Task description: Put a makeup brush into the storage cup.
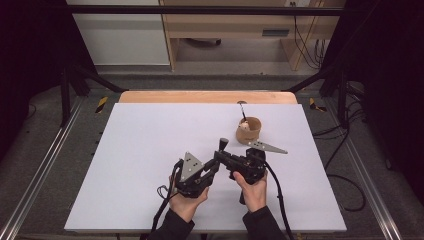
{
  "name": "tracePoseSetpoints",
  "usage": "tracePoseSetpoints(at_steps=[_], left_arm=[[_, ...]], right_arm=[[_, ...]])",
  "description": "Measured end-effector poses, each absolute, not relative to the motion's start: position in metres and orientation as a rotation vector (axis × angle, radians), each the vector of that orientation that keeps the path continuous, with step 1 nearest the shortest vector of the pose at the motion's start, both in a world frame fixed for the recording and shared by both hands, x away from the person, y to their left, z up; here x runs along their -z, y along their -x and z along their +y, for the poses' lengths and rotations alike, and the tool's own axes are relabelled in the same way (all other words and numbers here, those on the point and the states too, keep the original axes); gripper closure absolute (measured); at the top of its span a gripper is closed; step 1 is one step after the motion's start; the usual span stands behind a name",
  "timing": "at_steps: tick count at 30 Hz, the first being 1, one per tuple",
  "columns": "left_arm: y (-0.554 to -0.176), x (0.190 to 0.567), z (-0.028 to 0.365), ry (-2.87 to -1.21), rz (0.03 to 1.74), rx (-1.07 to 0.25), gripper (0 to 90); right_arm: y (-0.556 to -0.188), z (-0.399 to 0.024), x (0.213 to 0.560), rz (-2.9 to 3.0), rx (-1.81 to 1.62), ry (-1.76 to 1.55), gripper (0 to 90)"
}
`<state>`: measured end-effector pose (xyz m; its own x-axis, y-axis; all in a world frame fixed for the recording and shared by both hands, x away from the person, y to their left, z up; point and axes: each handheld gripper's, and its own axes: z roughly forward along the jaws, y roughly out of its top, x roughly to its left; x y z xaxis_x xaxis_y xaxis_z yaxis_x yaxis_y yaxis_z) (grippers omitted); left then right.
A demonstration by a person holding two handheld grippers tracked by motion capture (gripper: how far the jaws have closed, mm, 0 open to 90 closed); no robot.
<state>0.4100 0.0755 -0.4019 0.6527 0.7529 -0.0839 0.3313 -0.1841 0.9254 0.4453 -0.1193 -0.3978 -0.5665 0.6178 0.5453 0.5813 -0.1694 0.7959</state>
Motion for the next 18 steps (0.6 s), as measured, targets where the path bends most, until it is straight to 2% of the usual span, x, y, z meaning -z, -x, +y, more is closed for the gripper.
tracePoseSetpoints(at_steps=[5, 18], left_arm=[[-0.411, 0.401, 0.076, -1.781, 0.866, -0.481, 76.9], [-0.415, 0.397, 0.085, -1.809, 0.826, -0.475, 50.2]], right_arm=[[-0.444, -0.120, 0.397, 2.007, -1.883, -1.426, 77.4], [-0.444, -0.135, 0.388, 1.944, -1.861, -1.389, 77.3]])
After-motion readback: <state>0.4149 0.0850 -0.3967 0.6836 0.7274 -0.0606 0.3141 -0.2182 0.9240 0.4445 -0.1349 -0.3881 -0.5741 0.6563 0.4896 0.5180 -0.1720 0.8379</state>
